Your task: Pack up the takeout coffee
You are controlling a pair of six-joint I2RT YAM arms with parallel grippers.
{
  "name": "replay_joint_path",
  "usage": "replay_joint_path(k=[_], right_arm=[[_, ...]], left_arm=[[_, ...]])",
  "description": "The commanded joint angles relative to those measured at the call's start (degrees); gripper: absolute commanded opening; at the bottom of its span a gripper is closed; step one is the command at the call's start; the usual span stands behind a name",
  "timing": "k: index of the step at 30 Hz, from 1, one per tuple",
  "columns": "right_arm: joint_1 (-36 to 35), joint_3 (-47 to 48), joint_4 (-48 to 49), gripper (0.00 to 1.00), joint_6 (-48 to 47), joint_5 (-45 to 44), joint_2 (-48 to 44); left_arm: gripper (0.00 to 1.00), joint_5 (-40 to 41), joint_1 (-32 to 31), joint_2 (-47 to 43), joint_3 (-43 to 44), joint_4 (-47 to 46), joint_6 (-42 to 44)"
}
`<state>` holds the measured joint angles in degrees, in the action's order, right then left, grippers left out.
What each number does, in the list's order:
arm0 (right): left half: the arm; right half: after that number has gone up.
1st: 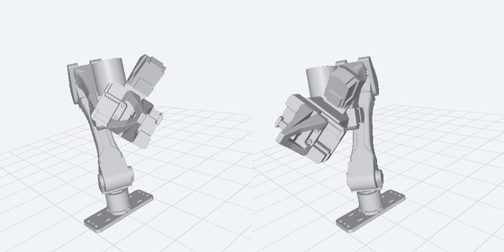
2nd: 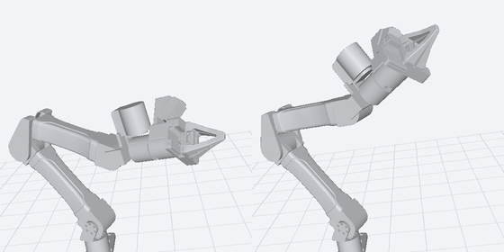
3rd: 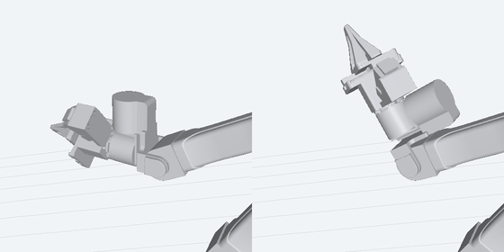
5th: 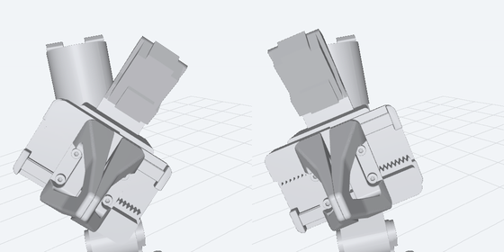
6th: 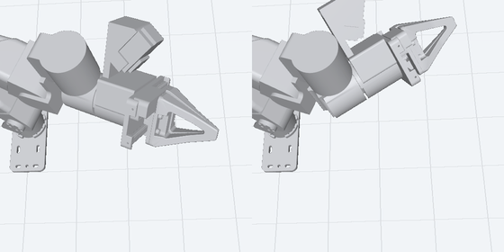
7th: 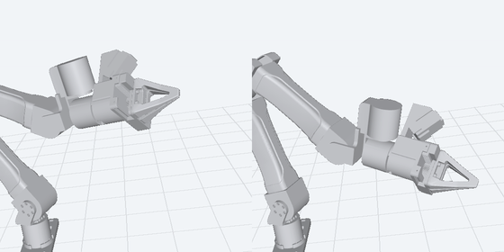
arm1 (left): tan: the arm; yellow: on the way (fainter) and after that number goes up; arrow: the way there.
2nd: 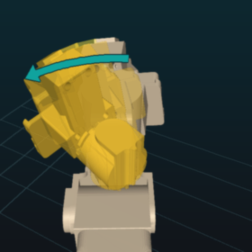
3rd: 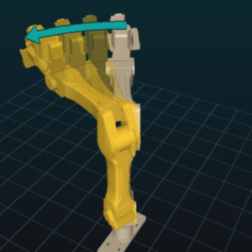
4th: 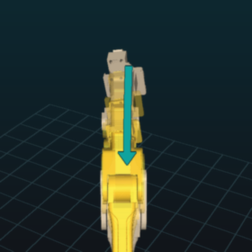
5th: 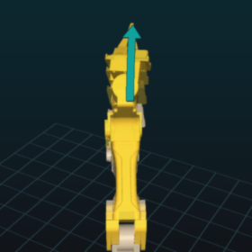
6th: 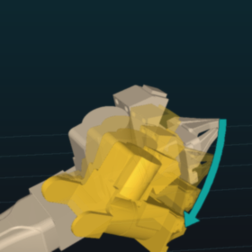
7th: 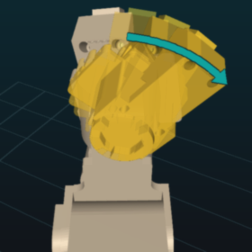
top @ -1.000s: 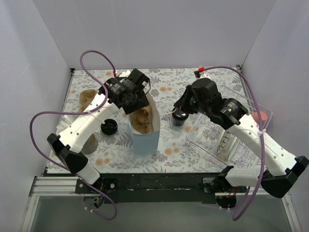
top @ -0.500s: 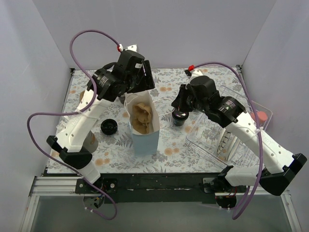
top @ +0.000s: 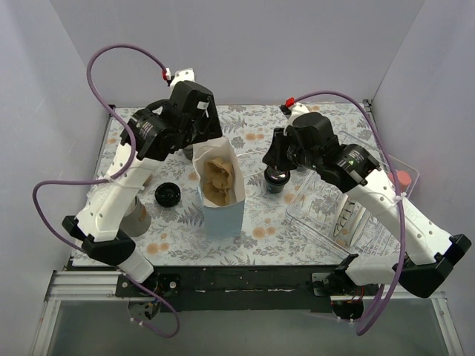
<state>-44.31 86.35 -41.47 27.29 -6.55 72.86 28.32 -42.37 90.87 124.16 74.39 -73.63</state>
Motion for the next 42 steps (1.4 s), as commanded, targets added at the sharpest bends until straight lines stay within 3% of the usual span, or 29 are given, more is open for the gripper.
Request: replay_joint_path(k=[1,2,5,9,13,18,26,29,35,39,42], right_arm=[[0.28,1.98,-0.98,0.29,-1.18,3.21,-3.43],[0.28,2.85,-0.63,0.38,-2.84,3.47,-3.51],[0.37,7.33,0.68,0.52,-9.52,5.66,-2.38],[0.37,10.07,5.69,0.66,-17.87,10.85,1.30],[0.37,13.49,7.02,0.67,-27.09,14.98,7.11],[0.37,15.69,9.39,0.67,-31.68,15.68,14.13],[0.37,23.41,9.13,0.67,-37.75,20.95,25.30],[0.37,26.15,7.12,0.66,-36.70,19.65,28.99],[0.37,35.37,-2.28,0.65,-23.97,9.89,32.52],[0.37,37.93,-8.35,0.64,-12.30,7.79,30.77],[0.46,34.34,-12.92,0.64,-4.03,5.40,26.21]], left_arm=[[0.64,2.97,0.18,-6.22,-3.37,4.54,-7.14],[0.64,3.84,0.18,-8.84,-4.35,4.54,-7.93],[0.66,4.47,0.18,-12.72,-9.62,2.44,-9.79],[0.69,3.59,0.27,-16.42,-15.52,0.31,-7.50],[0.72,4.20,0.27,-19.14,-19.03,-0.20,-6.97],[0.74,2.19,0.36,-26.44,-29.03,-7.14,-6.62],[0.74,2.18,0.36,-31.81,-35.30,-8.21,-6.72],[0.74,3.15,0.36,-30.76,-36.00,-8.82,-3.73],[0.73,2.97,0.36,-29.26,-37.15,-15.84,5.06],[0.71,2.18,0.36,-25.85,-35.57,-21.29,12.53],[0.74,2.18,0.36,-24.78,-36.96,-28.14,20.69]])
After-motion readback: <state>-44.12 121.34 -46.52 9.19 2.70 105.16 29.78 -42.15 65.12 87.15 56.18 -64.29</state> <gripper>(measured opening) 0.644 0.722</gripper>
